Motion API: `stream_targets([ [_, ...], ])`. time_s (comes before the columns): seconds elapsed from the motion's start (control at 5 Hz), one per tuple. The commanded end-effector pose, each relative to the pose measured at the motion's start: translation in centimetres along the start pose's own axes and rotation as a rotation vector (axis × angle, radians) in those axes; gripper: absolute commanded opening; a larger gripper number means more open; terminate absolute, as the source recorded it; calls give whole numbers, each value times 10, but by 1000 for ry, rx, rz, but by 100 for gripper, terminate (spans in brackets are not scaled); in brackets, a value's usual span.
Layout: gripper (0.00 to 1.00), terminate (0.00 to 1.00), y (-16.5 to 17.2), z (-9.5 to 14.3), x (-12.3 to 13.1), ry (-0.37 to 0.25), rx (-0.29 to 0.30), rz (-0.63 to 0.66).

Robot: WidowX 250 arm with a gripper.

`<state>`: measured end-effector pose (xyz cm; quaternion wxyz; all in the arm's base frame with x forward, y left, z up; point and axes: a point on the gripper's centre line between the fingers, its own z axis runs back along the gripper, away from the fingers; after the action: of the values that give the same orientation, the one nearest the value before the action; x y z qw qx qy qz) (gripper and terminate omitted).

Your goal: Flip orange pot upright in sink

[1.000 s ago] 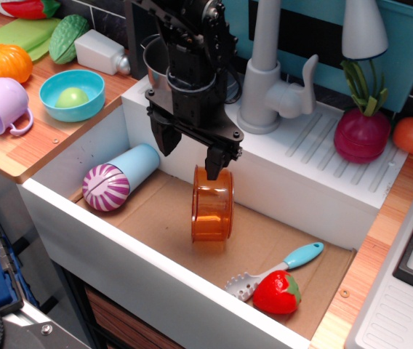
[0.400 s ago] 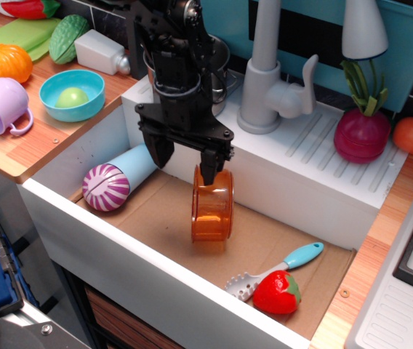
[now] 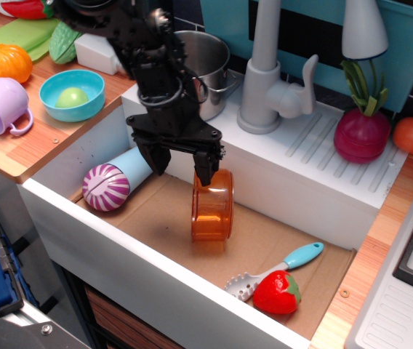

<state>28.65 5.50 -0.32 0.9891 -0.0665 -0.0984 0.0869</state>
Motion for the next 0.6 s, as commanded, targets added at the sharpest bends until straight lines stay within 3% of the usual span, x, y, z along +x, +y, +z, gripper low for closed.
stream_targets([
  [0.0, 100, 0, 1, -7, 8, -71, -57, 7],
  [0.4, 100, 0, -12, -13, 12, -113, -154, 31],
])
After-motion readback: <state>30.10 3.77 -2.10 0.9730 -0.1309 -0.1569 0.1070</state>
